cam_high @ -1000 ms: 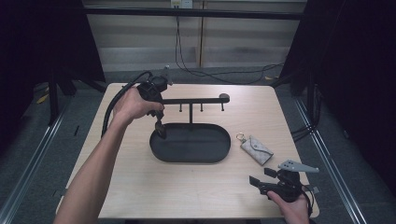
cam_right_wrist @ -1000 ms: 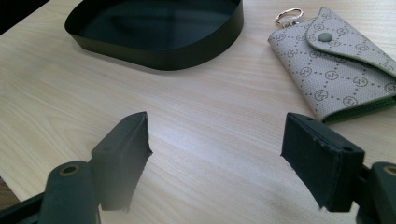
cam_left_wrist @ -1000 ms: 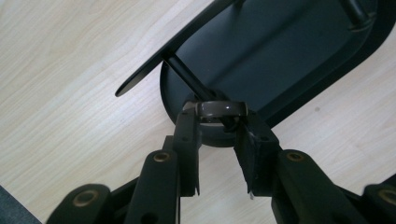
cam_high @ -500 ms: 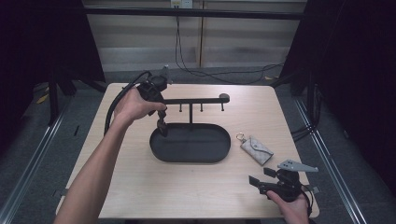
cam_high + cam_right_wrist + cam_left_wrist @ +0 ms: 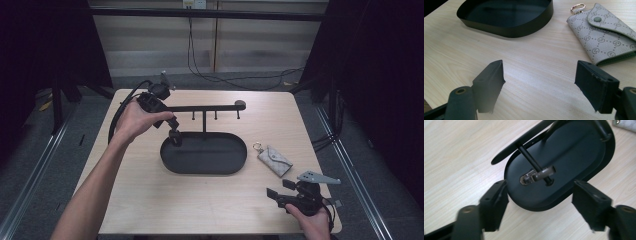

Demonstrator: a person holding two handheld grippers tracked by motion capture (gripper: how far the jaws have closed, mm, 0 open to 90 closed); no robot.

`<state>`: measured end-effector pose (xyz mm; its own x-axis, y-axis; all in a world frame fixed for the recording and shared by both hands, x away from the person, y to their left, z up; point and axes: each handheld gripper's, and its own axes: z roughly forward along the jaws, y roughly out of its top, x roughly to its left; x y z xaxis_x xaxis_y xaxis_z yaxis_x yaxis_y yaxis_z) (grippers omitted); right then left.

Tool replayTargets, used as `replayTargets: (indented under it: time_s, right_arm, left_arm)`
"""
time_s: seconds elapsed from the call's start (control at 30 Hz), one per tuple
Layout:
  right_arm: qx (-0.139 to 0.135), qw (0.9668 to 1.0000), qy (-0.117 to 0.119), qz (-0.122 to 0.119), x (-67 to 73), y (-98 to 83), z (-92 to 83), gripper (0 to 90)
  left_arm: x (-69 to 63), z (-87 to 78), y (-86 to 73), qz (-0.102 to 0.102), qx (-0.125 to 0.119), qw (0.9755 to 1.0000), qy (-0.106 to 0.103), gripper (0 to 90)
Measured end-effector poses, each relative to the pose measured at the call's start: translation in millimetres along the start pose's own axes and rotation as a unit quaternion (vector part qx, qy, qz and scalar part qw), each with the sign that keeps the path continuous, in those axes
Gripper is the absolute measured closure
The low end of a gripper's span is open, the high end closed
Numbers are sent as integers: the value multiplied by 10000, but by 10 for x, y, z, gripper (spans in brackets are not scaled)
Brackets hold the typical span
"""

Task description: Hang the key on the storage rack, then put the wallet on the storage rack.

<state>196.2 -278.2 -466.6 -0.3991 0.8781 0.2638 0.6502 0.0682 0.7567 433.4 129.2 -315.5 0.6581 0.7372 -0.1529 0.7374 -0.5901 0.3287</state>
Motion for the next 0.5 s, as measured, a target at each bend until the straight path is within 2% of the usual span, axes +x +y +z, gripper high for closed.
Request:
replayTargets:
  time_s: [0.1,0.13,0.17,0.23,0.33,0.43,0.5]
  right_arm:
    - [6,10000,9,-13,-2,1,6,227]
    - [10,10000,5,-28,3,1,5,228]
    - [7,10000,6,-44,5,0,5,228]
    - [4,10000,-6,-49,8,-1,4,228]
    - [1,10000,-9,-21,5,-5,-1,227]
    - [5,10000,-12,-24,1,-2,5,227]
    - [14,10000,-24,-58,6,0,9,227]
  left_arm:
    - [1,-44,-71,85,-162,9998,-57,250]
    - [-7,-74,-132,96,-364,9992,-104,228]
    - [-12,-82,-163,145,-430,9989,-117,222]
    - [-21,-89,-193,172,-471,9987,-128,208]
    - [-64,-102,-317,319,-652,9973,-115,159]
    - [-79,-111,-370,368,-732,9966,-51,179]
    - [-90,-112,-429,322,-870,9956,-135,166]
